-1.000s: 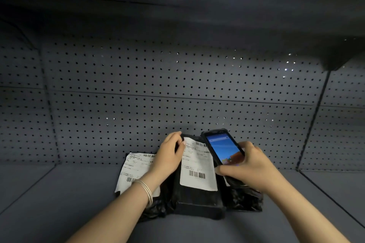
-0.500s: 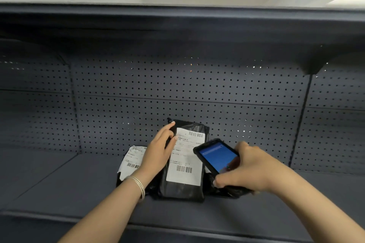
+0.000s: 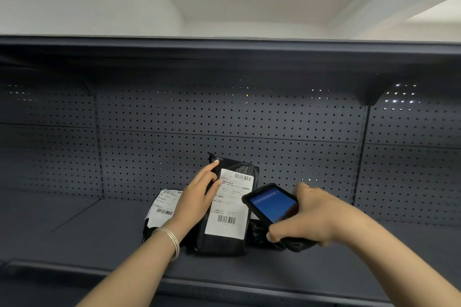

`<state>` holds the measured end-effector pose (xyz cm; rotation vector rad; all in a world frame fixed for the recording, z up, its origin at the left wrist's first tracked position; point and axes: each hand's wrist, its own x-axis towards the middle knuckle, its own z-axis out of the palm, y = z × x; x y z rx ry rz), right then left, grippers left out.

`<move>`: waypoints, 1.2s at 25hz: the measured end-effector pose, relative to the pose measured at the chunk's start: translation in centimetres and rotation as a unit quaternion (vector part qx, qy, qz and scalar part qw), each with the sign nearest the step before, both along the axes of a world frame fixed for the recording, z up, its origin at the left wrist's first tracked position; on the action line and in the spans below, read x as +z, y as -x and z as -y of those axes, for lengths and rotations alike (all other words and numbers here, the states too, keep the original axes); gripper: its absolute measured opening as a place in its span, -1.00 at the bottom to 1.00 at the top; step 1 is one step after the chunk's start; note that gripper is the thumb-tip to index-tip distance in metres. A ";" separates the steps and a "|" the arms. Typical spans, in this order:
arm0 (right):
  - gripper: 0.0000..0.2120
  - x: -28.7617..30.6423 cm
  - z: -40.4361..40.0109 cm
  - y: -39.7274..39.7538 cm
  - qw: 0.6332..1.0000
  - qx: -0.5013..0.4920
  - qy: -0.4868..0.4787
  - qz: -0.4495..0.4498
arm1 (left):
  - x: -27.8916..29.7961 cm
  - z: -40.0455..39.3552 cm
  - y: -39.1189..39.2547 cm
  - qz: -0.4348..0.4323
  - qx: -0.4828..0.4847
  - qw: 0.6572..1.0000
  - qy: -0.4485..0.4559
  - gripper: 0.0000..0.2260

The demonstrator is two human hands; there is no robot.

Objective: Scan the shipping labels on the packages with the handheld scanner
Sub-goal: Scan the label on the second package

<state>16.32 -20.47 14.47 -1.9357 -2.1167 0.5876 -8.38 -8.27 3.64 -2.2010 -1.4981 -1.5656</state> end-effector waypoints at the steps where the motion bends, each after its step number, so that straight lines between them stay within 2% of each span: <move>1: -0.20 0.0 0.1 -0.1 1.000 -0.003 0.002 0.001 | 0.0 0.1 0.0 0.000 -0.002 1.000 0.002 -0.82; 10: -0.19 -0.4 0.1 0.1 1.000 -0.010 0.009 -0.019 | 0.2 -0.1 0.5 0.009 -0.022 1.000 0.015 -0.83; 15: -0.27 -0.7 -0.7 1.1 0.999 -0.014 0.003 -0.033 | 0.1 -2.3 1.2 0.032 -0.028 0.999 0.024 -0.83; 18: -0.32 -0.8 -1.4 2.0 0.999 -0.023 -0.005 -0.049 | 0.1 -4.3 2.1 0.050 -0.027 0.997 0.059 -0.84; 26: -0.24 -1.3 -4.5 5.4 0.996 -0.067 -0.011 -0.056 | -3.4 -11.6 4.1 0.076 -0.043 0.975 0.204 -0.83; 30: -0.23 -2.0 -6.4 7.0 0.994 -0.093 -0.001 -0.066 | -5.1 -13.5 4.3 0.094 -0.061 0.970 0.217 -0.78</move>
